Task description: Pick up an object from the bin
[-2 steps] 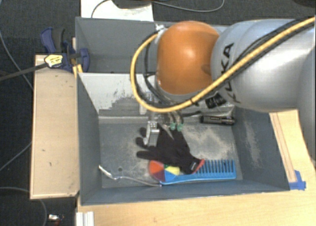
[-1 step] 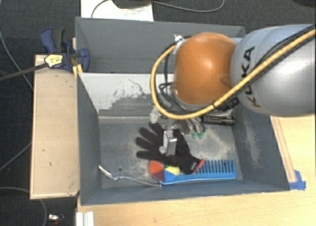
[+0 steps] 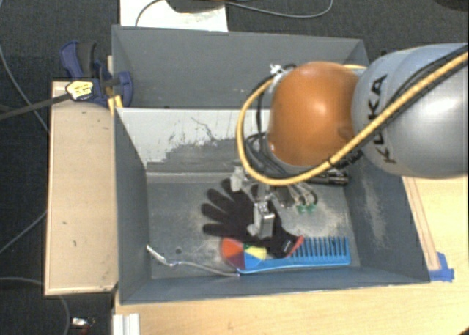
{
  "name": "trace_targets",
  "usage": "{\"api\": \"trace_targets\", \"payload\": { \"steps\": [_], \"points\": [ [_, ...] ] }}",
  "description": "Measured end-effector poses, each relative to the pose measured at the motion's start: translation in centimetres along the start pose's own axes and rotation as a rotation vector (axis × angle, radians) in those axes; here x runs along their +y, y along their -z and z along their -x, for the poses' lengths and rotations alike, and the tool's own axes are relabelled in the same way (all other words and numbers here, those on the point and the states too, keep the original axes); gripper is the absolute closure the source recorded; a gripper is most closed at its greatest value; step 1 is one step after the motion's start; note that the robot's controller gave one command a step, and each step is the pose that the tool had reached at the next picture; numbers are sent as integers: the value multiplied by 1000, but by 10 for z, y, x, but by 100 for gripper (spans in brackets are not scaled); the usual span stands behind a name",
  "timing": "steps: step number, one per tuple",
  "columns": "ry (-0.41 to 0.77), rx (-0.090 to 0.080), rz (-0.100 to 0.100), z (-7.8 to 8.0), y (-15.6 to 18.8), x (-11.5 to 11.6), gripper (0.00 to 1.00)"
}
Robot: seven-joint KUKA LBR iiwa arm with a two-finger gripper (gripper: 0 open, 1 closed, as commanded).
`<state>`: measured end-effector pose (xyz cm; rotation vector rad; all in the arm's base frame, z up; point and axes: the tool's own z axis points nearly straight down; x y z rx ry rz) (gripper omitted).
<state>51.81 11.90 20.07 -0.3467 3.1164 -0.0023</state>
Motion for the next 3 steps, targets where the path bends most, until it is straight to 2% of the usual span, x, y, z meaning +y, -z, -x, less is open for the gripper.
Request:
{"api": "trace_targets", "payload": {
  "steps": [1,2,3],
  "points": [
    [93,1,3,4,38,2,0],
    [-86,-4,1,2,-4,5,0],
    [-131,-9,1,16,-29,25,0]
  ]
}}
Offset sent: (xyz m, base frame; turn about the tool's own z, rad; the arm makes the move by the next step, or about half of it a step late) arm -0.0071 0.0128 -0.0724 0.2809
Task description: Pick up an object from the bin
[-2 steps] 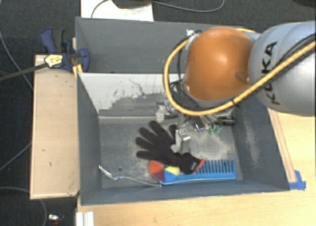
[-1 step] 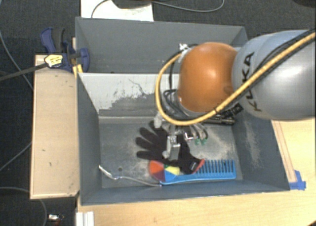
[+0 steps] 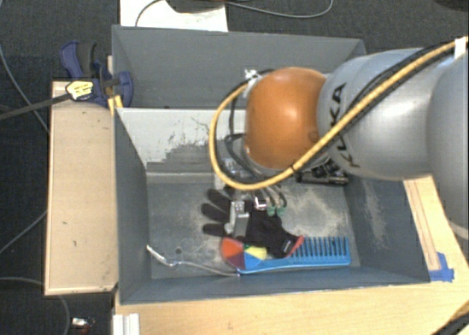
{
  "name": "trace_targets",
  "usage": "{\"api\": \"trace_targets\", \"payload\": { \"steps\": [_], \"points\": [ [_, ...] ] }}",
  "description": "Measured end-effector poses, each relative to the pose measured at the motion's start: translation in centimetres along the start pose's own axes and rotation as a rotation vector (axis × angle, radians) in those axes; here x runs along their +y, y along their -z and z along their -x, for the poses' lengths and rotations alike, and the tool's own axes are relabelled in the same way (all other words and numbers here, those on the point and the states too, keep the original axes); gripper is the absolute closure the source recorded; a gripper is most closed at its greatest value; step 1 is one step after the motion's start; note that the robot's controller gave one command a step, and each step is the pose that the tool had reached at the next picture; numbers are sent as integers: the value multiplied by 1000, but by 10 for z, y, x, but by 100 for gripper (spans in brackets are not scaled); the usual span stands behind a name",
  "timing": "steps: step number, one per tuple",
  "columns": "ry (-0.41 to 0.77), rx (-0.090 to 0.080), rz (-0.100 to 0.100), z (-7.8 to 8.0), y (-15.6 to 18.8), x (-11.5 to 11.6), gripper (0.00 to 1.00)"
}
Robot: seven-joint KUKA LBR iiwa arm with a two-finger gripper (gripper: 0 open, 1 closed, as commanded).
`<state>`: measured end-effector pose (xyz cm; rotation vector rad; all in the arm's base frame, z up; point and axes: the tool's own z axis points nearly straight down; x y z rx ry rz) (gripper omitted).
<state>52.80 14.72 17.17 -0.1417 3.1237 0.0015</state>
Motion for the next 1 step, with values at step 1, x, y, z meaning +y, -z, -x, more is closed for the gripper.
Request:
{"api": "trace_targets", "payload": {
  "steps": [1],
  "points": [
    [-305,5,-2,-11,-32,-9,0]
  ]
}}
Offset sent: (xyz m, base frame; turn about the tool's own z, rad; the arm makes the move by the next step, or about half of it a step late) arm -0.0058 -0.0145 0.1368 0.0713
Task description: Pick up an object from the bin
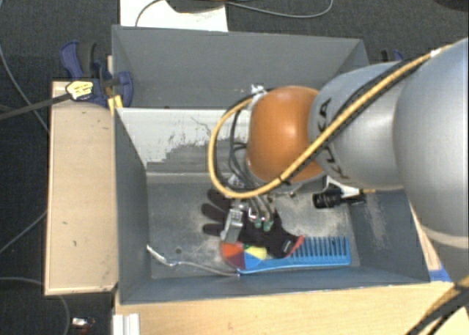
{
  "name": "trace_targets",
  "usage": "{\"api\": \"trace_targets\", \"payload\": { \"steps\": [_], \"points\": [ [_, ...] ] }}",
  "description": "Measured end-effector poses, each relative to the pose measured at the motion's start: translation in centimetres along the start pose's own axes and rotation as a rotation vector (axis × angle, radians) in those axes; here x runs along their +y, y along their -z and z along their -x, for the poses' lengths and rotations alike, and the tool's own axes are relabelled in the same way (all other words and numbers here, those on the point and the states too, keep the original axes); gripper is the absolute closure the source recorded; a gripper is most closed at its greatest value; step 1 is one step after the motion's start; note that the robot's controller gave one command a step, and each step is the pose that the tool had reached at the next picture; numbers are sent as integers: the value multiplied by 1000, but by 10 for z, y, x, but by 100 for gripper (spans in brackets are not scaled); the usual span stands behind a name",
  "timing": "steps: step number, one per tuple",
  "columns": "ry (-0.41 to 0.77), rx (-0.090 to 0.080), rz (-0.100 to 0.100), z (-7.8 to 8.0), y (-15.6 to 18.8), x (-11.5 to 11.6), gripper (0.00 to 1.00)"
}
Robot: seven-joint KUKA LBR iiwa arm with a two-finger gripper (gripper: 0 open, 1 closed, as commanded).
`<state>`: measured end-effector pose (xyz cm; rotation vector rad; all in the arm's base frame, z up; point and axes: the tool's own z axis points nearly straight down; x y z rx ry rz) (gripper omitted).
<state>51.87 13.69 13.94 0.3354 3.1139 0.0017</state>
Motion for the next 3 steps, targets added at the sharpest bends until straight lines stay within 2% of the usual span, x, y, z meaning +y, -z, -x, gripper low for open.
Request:
{"api": "trace_targets", "payload": {
  "steps": [1,2,3],
  "points": [
    [-42,-1,0,2,65,-1,0],
    [114,-8,5,0,39,-7,0],
    [91,1,2,-8,-2,-9,0]
  ]
}}
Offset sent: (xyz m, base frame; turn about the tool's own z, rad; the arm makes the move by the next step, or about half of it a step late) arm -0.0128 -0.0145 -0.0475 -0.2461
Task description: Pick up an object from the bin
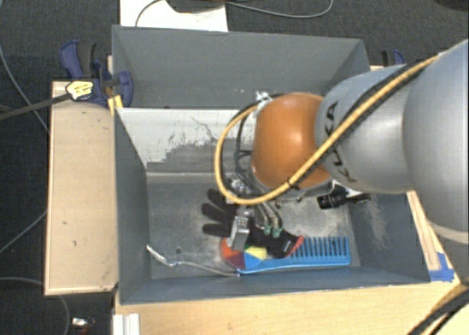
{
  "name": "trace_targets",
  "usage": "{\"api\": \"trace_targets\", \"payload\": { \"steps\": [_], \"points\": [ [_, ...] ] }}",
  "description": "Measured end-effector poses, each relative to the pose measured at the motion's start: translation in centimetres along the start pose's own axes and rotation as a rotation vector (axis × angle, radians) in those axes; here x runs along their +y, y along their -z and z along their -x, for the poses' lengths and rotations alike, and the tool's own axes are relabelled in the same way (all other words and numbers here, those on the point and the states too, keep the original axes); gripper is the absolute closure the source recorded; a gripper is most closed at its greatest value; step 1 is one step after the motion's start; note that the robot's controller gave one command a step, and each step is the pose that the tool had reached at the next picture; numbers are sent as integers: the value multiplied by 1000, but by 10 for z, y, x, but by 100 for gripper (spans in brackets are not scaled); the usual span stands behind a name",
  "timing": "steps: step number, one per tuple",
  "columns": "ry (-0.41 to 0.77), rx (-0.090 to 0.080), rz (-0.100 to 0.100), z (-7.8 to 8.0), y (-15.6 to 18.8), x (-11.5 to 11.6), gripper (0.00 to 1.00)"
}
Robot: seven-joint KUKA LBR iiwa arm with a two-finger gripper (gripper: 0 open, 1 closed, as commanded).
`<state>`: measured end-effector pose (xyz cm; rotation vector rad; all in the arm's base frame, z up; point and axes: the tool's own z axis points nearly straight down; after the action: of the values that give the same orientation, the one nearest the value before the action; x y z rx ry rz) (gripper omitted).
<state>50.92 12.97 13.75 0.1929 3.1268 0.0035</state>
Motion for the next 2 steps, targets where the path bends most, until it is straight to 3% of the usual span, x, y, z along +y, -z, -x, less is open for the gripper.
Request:
{"api": "trace_targets", "payload": {
  "steps": [1,2],
  "points": [
    [-130,-4,1,-21,-40,-8,0],
    [61,-7,2,-22,-61,-18,0]
  ]
}}
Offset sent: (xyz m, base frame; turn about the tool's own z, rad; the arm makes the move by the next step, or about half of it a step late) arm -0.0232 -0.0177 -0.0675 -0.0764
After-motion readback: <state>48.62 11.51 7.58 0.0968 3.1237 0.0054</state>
